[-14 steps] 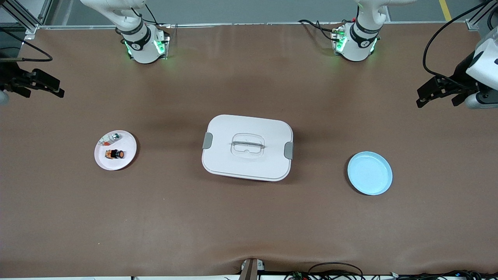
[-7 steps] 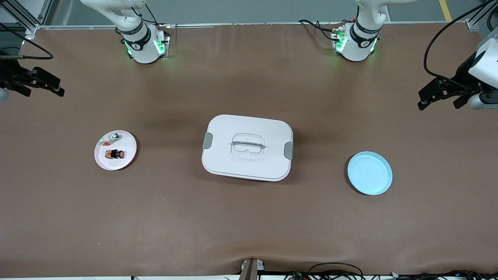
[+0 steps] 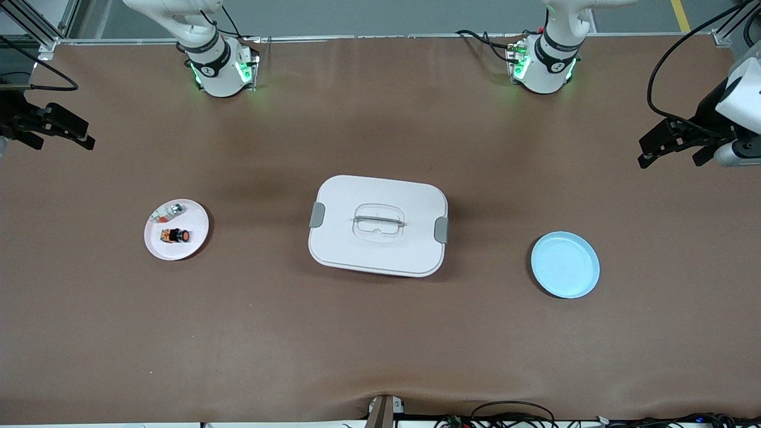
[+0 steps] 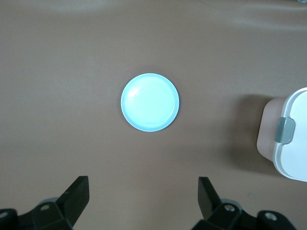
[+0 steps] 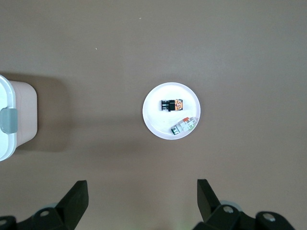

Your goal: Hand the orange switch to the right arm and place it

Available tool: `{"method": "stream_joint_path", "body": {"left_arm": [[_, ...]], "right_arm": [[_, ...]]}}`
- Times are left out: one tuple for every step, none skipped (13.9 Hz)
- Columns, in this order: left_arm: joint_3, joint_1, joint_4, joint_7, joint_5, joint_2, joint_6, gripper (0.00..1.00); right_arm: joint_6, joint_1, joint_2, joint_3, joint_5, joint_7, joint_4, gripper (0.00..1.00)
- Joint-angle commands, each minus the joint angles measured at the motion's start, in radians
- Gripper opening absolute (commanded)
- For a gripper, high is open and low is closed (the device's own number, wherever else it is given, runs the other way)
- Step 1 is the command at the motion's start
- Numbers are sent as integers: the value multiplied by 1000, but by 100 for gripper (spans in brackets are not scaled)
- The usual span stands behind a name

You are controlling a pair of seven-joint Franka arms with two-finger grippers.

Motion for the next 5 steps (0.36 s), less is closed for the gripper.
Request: {"method": "stream_joint_path", "body": {"left_arm": [[-4,0,24,54,22,7,-49,100],[-4,0,27,60,23,10,-56,100],[-4,0,33,60,21,12,-61,100],[-4,2,33,60,23,13,-61,100],[-4,2,33,62,23,13,-64,100]], "right_arm": [[2,-4,-22,0,-1,-10,-9,100],[2,-4,-25,0,1,-9,-9,100],[0,-4,-25,-1,1,-9,-9,100],[-3,-6,-27,-1,4,-9,-9,100],[-6,-6,-27,-1,4,-9,-9,100]]}}
